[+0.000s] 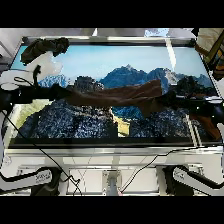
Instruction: Fold the shirts.
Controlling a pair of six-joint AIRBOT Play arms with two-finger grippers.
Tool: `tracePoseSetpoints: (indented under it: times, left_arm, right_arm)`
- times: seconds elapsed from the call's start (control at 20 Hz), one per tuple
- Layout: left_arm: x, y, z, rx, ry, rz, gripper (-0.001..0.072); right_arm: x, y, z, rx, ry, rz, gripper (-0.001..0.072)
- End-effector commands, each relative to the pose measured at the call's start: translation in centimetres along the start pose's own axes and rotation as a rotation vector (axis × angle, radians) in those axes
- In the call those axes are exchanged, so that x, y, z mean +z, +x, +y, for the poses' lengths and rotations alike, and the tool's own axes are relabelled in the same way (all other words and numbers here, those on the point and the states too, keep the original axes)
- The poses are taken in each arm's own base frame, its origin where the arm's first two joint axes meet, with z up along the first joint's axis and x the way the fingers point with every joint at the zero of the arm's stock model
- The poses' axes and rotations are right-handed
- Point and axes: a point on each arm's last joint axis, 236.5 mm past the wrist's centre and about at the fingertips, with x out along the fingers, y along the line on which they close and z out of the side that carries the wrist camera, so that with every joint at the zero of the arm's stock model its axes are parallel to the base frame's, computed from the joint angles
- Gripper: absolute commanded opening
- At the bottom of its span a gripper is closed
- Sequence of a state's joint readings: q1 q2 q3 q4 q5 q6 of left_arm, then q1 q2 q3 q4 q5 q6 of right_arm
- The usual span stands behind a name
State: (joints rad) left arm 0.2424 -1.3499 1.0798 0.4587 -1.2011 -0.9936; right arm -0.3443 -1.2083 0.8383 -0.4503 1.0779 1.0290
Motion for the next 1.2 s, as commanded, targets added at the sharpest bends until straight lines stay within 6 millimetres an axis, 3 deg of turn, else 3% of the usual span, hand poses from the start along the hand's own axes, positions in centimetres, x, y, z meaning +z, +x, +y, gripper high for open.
tracePoseSetpoints:
  times: [0.0,0.15,0.3,0.4,0.55,0.8,0.95,1.15]
  left_arm:
    - [5.9,-0.2,0.3,0.093,0.059,-0.211,0.0009]
    - [4.7,3.8,2.2,0.135,0.055,-0.155,0.0009]
    - [4.2,8.4,5.3,0.19,0.0,-0.157,0.001]
    - [4.5,9.8,6.9,0.203,-0.053,-0.184,0.001]
    - [5.3,10.2,9.2,0.248,-0.094,-0.233,0.0009]
    - [6.1,10.2,12.0,0.306,-0.187,-0.296,0.0009]
    - [5.6,10.8,13.2,0.317,-0.238,-0.292,0.001]
    - [4.9,11.3,13.7,0.313,-0.284,-0.277,0.0011]
  right_arm:
    - [5.6,-0.5,-1.6,-0.112,-0.062,-0.216,0.0023]
    - [7.4,0.8,-2.6,-0.191,-0.089,-0.303,0.0023]
    - [9.2,2.7,-4.3,-0.286,-0.106,-0.397,0.0023]
    - [9.5,4.0,-6.1,-0.336,-0.092,-0.418,0.0022]
    - [9.6,5.9,-8.9,-0.371,-0.05,-0.392,0.0022]
    - [11.5,8.6,-11.5,-0.388,-0.014,-0.381,0.0023]
    - [13.0,8.6,-12.0,-0.405,-0.02,-0.416,0.0023]
    - [13.3,8.4,-12.2,-0.419,-0.028,-0.43,0.0027]
